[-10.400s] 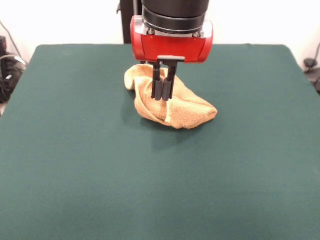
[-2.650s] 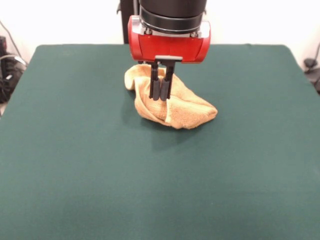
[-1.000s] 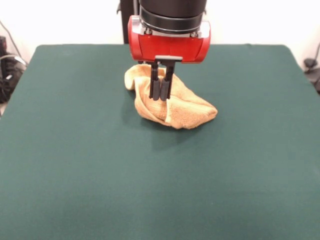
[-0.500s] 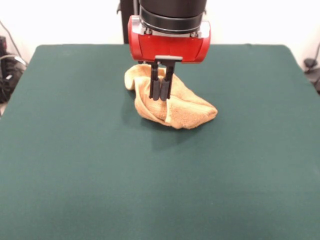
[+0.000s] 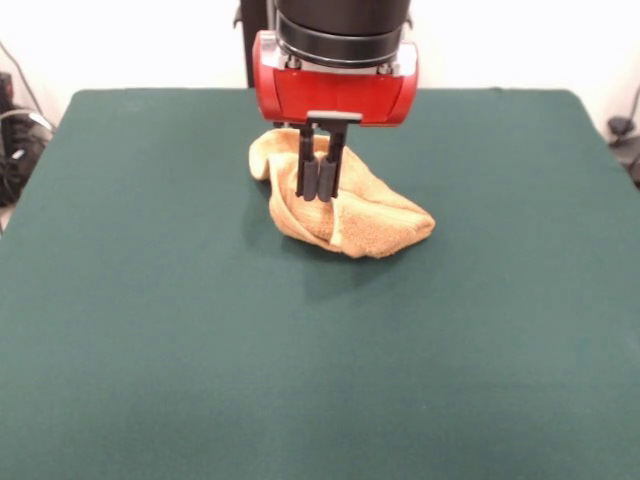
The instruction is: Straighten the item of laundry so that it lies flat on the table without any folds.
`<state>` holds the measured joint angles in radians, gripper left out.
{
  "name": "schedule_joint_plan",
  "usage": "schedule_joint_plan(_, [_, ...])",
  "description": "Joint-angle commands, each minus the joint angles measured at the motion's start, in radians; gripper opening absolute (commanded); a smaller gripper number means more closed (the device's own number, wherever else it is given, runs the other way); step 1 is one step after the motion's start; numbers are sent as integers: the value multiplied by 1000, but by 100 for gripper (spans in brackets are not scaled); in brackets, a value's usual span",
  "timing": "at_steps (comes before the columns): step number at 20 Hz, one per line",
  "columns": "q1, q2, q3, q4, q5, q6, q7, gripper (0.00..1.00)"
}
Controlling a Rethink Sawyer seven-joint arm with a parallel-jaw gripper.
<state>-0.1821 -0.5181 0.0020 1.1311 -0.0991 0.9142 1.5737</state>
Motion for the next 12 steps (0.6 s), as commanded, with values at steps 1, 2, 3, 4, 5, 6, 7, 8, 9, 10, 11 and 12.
schedule_joint_plan(1, [-10,24,80,125,29,-24,89,0])
schedule_joint_plan(2, [-10,22,81,128,29,-29,89,0])
schedule_joint_plan(3, [-9,22,80,129,29,-30,91,0])
schedule_joint_plan(4, [-9,19,79,134,30,-32,92,0])
schedule_joint_plan(5, [-9,19,79,136,30,-32,94,0])
schedule_joint_plan(6, [-9,18,78,138,31,-32,96,0])
schedule_joint_plan(7, [-9,18,78,138,31,-31,96,0])
schedule_joint_plan(8, [-8,19,78,136,31,-29,96,0])
schedule_joint_plan(9, [-8,19,78,135,31,-27,96,0])
schedule_joint_plan(10, [-8,19,78,134,31,-25,96,0])
schedule_joint_plan(11, [-8,20,78,134,30,-25,96,0])
schedule_joint_plan(12, [-8,21,77,135,31,-27,98,0])
